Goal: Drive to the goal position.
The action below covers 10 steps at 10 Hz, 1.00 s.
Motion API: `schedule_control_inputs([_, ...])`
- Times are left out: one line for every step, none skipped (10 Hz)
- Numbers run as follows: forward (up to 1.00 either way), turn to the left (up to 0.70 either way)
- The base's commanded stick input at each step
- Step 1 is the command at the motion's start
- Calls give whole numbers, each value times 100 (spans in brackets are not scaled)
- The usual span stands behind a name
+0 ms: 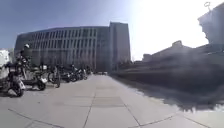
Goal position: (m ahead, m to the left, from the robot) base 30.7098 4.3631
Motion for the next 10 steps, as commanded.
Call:
schedule_control_inputs([100,3])
schedule_control_inputs([100,3])
schedule_control_inputs([100,3])
schedule_control_inputs([100,3])
schedule_control_inputs([100,3])
schedule_control_inputs([100,3])
schedule_control_inputs([100,3])
schedule_control_inputs([100,3])
schedule_control_inputs([100,3])
schedule_control_inputs([100,3])
